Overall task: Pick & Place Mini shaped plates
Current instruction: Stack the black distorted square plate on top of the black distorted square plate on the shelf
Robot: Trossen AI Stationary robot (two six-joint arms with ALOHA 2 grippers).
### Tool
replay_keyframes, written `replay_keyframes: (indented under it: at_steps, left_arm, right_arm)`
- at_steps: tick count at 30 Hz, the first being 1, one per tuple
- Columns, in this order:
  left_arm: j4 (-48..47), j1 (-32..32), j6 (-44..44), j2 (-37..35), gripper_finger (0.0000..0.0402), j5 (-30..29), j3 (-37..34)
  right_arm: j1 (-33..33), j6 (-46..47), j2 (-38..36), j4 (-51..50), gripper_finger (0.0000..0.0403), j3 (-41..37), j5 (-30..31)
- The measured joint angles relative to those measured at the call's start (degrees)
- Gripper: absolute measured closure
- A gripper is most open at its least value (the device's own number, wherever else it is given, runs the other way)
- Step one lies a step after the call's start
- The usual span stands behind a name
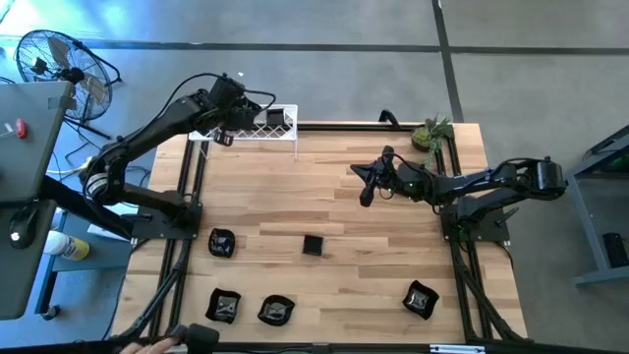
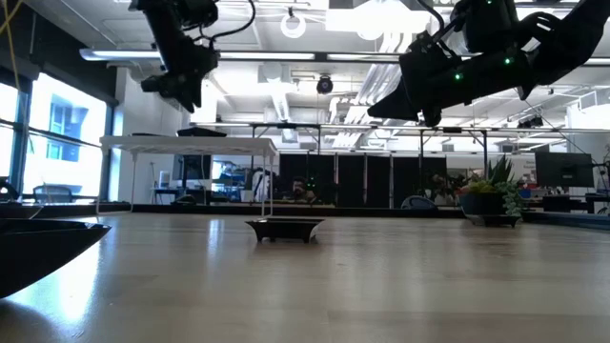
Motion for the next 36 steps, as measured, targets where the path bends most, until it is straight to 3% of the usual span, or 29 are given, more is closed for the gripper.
replay_keyframes:
  at_steps: [5,10,12,15,26,36]
  left_arm:
    - [-2.97,-3.7,-14.89,-2.67,0.0348,2.21,0.01]
    - [-12.08,-8.21,-28.14,-2.55,0.0397,4.71,0.06]
    - [-14.59,-10.89,-33.72,-2.44,0.0398,5.1,0.04]
    - [-14.9,-15.61,-39.83,-2.64,0.04,10.81,0.04]
    - [-15.58,-33.83,-49.06,-3.11,0.0401,17.77,-0.07]
    - [-13.01,-45.83,-60.63,-3.08,0.0401,25.32,-9.33]
  right_arm:
    - [-0.02,-0.02,-0.01,-0.01,0.0401,0.0,0.11]
    - [-0.02,-0.46,0.0,0.0,0.0397,0.0,0.17]
    - [-0.02,-0.46,0.0,0.0,0.0397,0.0,0.17]
    - [-0.02,-0.46,0.0,0.0,0.04,0.0,0.17]
    - [-0.02,-0.46,0.0,0.0,0.04,0.0,0.04]
    - [-0.02,-0.55,0.0,-0.44,0.0397,0.0,0.02]
